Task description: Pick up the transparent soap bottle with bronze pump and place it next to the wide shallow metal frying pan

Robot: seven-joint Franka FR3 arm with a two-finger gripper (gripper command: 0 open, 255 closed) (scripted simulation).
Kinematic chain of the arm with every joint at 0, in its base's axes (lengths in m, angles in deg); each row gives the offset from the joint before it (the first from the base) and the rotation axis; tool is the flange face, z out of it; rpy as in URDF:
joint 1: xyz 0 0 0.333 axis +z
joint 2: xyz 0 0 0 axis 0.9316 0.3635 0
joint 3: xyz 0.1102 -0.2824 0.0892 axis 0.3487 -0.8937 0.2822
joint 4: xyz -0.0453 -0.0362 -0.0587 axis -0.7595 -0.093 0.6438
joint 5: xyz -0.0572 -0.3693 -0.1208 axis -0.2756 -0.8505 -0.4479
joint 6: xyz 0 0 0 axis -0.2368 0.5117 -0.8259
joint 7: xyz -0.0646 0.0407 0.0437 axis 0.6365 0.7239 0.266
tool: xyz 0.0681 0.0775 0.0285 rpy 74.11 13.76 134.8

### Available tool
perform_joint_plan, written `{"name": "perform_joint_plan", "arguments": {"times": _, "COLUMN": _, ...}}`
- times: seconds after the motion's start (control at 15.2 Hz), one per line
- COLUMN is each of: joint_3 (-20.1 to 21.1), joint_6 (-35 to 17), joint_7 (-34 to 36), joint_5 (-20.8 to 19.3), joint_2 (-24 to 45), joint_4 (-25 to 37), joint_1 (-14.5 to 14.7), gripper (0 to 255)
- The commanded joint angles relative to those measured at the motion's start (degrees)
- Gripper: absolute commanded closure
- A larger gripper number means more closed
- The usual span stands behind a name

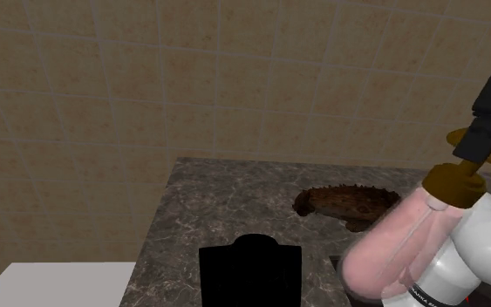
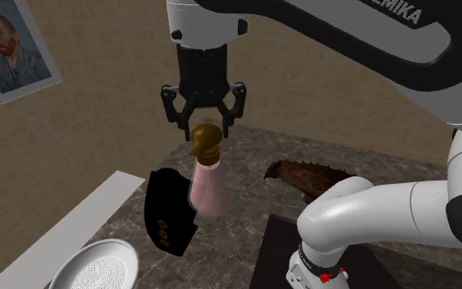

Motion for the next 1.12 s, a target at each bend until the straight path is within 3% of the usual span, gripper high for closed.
{"name": "perform_joint_plan", "arguments": {"times": 0.0, "joint_3": 2.0, "joint_6": 1.8, "joint_7": 3.2, "joint_5": 1.5, "joint_2": 0.4, "joint_4": 3.1, "joint_1": 0.1, "gripper": 255}}
{"name": "perform_joint_plan", "arguments": {"times": 0.59, "joint_3": 12.3, "joint_6": 7.7, "joint_7": 17.6, "joint_5": 7.7, "joint_2": 3.7, "joint_4": 16.9, "joint_1": -1.2, "gripper": 255}}
{"name": "perform_joint_plan", "arguments": {"times": 0.86, "joint_3": 18.9, "joint_6": 9.9, "joint_7": 25.1, "joint_5": 10.0, "joint_2": 6.9, "joint_4": 25.4, "joint_1": -3.5, "gripper": 255}}
{"name": "perform_joint_plan", "arguments": {"times": 1.06, "joint_3": 25.8, "joint_6": 11.5, "joint_7": 31.4, "joint_5": 11.2, "joint_2": 10.2, "joint_4": 33.1, "joint_1": -6.8, "gripper": 255}}
